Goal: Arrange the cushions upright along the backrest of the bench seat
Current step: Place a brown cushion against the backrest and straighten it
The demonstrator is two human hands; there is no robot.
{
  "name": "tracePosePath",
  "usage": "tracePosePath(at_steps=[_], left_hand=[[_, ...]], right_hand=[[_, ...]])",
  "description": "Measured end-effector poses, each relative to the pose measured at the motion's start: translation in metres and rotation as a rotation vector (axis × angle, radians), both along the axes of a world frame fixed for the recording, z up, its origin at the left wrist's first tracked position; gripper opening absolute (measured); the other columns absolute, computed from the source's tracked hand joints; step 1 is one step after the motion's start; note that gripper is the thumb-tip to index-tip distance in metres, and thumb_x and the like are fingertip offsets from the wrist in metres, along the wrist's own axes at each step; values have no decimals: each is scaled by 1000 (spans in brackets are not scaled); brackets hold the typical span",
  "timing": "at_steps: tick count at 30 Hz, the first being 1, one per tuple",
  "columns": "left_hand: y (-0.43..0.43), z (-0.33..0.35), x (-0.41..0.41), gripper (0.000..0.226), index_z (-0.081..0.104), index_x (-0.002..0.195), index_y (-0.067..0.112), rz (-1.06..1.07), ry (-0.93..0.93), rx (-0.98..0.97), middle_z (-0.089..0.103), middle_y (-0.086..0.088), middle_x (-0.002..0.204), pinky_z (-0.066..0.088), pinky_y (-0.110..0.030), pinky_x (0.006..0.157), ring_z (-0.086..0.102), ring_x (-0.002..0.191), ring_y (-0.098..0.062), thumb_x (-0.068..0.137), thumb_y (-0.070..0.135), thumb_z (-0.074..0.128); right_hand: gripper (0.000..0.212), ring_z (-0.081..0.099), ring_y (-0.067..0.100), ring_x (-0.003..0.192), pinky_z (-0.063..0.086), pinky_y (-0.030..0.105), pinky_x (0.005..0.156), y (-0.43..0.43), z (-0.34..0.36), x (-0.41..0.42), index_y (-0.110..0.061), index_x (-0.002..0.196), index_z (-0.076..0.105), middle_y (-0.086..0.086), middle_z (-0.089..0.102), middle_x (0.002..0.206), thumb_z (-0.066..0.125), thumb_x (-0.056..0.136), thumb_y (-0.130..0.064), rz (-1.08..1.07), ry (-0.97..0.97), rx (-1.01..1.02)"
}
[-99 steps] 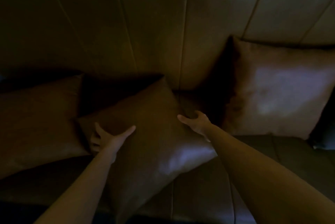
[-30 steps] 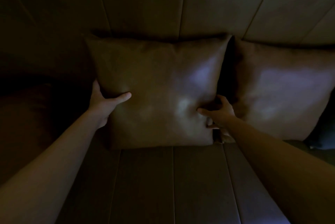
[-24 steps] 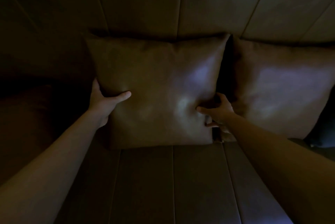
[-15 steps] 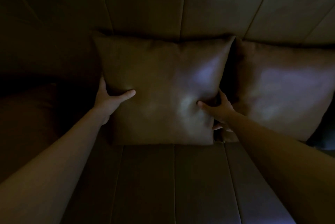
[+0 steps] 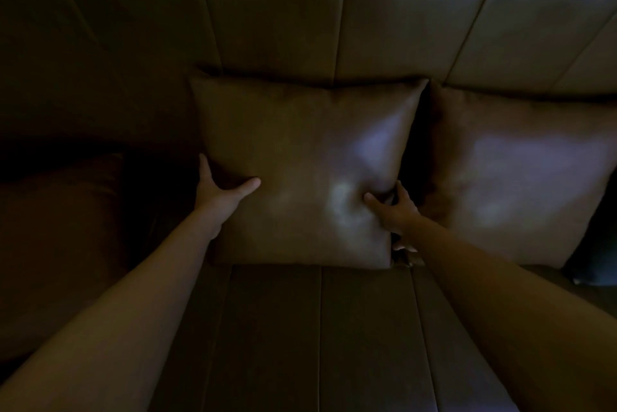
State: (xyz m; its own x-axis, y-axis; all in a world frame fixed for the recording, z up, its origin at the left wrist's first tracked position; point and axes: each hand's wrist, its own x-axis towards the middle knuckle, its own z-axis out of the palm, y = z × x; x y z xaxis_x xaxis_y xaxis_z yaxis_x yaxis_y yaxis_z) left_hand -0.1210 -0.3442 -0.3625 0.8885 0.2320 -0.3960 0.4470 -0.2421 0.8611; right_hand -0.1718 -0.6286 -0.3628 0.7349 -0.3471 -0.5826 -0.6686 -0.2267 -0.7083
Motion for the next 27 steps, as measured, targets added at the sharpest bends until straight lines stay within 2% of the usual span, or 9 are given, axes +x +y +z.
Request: tracePosePath(at_steps=[4,6,8,10,13,20,22,24,27], left_hand=[[-4,14,-25,108,1,156,32,23,64,-15,12,-4,163,22,-53,114,17,148,-33,79,36,76],[1,25,-41,102,4,157,29,22,104,-31,15,-5,163,24,-52,113,19,147,-33,82,36,74],[13,35,-56,97,10,156,26,20,155,-34,17,-6,162,26,-52,112,22,146,-34,83,38,71],[30,49,-69,92,15,156,25,12,190,-32,18,-8,162,29,-53,112,24,145,-35,84,40,70],[66,70,-80,84,21,155,21,22,203,-16,22,-10,160,29,-52,113,28,143,-36,87,41,66],[167,102,-82,69,35,149,10,125,125,27,39,-14,151,37,-46,107,40,135,-35,90,34,64],[198,104,-80,69,36,148,11,131,98,47,40,-15,150,40,-44,103,44,132,-36,90,35,65],[239,104,-82,68,36,148,10,138,98,97,40,-15,149,40,-42,99,45,131,-36,91,34,64],[306,96,-86,70,33,150,9,74,142,179,36,-17,152,38,-43,104,42,134,-37,91,34,63]], right_hand=[[88,47,38,130,44,46,99,10,21,-13,-24,156,-2,16,33,155,57,93,-41,43,31,-35],[83,50,38,125,44,47,97,19,38,-18,-22,156,2,18,38,151,56,94,-38,56,19,-39],[76,53,35,117,45,43,88,32,61,-22,-20,156,9,20,45,143,55,96,-33,78,-11,-44],[70,50,35,124,41,37,81,45,84,-25,-19,155,13,19,43,144,52,98,-28,115,-31,-37],[62,42,34,133,40,36,90,67,117,-27,-11,152,19,17,37,150,49,100,-26,259,-44,-50],[53,44,38,132,39,43,104,162,145,-14,-3,149,27,24,42,147,39,103,-27,446,16,-78],[55,38,36,137,35,39,108,194,139,-11,-1,150,23,23,36,151,39,103,-24,441,14,-45],[61,31,34,142,33,40,111,238,130,-11,-4,152,19,18,26,157,42,102,-29,458,40,-37],[66,36,33,140,34,42,111,309,108,-15,-11,154,19,14,30,156,45,100,-37,381,95,60]])
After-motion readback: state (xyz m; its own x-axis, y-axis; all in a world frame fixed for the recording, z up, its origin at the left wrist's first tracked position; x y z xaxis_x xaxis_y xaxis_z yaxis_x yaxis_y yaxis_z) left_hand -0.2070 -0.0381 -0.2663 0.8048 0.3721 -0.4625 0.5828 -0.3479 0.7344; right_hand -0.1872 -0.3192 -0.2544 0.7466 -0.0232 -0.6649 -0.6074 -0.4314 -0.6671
